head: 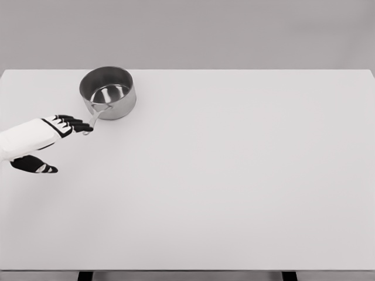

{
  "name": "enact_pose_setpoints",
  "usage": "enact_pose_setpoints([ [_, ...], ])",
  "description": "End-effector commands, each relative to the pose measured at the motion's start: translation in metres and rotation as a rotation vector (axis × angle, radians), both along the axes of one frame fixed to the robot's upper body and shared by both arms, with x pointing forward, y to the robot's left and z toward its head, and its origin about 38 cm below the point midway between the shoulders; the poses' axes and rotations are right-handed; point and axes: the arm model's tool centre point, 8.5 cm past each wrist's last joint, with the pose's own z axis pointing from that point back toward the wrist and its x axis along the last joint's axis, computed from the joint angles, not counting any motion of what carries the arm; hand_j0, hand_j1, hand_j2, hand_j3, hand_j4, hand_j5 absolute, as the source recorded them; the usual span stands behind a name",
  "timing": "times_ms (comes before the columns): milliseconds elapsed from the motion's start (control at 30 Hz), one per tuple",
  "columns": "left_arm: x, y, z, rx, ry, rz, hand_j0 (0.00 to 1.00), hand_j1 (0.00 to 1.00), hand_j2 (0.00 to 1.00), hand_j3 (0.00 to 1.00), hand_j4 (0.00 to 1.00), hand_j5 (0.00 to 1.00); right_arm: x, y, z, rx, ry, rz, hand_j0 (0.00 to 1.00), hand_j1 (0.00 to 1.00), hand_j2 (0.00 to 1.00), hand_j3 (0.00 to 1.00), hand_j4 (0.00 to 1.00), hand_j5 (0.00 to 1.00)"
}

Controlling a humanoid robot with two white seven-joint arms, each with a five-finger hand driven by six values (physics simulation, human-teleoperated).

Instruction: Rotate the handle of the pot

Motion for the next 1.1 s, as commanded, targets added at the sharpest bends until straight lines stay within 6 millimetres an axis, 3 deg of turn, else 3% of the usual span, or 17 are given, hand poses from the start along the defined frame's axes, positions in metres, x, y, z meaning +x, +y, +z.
enact_pose_setpoints([
  [0, -0.001, 0.0, -0.002, 0.014, 0.001, -0.004, 1.0, 1.0, 1.0, 1.0, 1.0, 1.0, 0.0, 0.0, 0.0, 0.002, 0.0, 0.0, 1.0, 1.0, 1.0, 1.0, 1.0, 1.0],
  [300, -0.003, 0.003, -0.001, 0.084, -0.021, -0.05, 1.0, 1.0, 1.0, 1.0, 1.0, 1.0, -0.003, -0.001, 0.0, -0.002, 0.007, -0.002, 1.0, 1.0, 1.0, 1.0, 1.0, 1.0],
  [500, 0.011, 0.007, 0.037, 0.18, -0.08, -0.123, 1.0, 1.0, 1.0, 1.0, 1.0, 1.0, -0.003, -0.001, 0.0, -0.002, 0.007, -0.002, 1.0, 1.0, 1.0, 1.0, 1.0, 1.0],
  [567, 0.016, -0.007, 0.052, 0.221, -0.111, -0.215, 1.0, 1.0, 1.0, 1.0, 1.0, 1.0, -0.003, -0.001, 0.0, -0.003, 0.009, -0.002, 1.0, 1.0, 1.0, 1.0, 1.0, 1.0],
  [600, 0.022, -0.01, 0.069, 0.233, -0.156, -0.22, 1.0, 1.0, 1.0, 1.0, 1.0, 1.0, -0.003, -0.001, 0.0, -0.002, 0.006, -0.002, 1.0, 1.0, 1.0, 1.0, 1.0, 1.0],
  [667, 0.035, -0.034, 0.085, 0.18, -0.233, -0.259, 1.0, 1.0, 1.0, 1.0, 1.0, 1.0, -0.003, -0.001, 0.0, -0.002, 0.007, -0.002, 1.0, 1.0, 1.0, 1.0, 1.0, 1.0],
  [733, 0.053, -0.081, 0.063, 0.15, -0.204, -0.34, 1.0, 1.0, 1.0, 1.0, 1.0, 1.0, -0.003, -0.001, 0.0, -0.002, 0.006, -0.002, 1.0, 1.0, 1.0, 1.0, 1.0, 1.0],
  [800, 0.07, -0.108, 0.03, 0.158, -0.112, -0.364, 1.0, 1.0, 1.0, 1.0, 1.0, 1.0, -0.003, -0.001, 0.0, -0.003, 0.009, -0.002, 1.0, 1.0, 1.0, 1.0, 1.0, 1.0],
  [867, 0.086, -0.114, 0.019, 0.168, -0.071, -0.36, 1.0, 1.0, 1.0, 1.0, 1.0, 1.0, -0.003, -0.001, 0.0, -0.003, 0.009, -0.002, 1.0, 1.0, 1.0, 1.0, 1.0, 1.0],
  [1067, 0.086, -0.113, 0.019, 0.152, -0.051, -0.366, 1.0, 1.0, 1.0, 1.0, 1.0, 1.0, -0.003, -0.001, 0.0, -0.002, 0.007, -0.002, 1.0, 1.0, 1.0, 1.0, 1.0, 1.0],
])
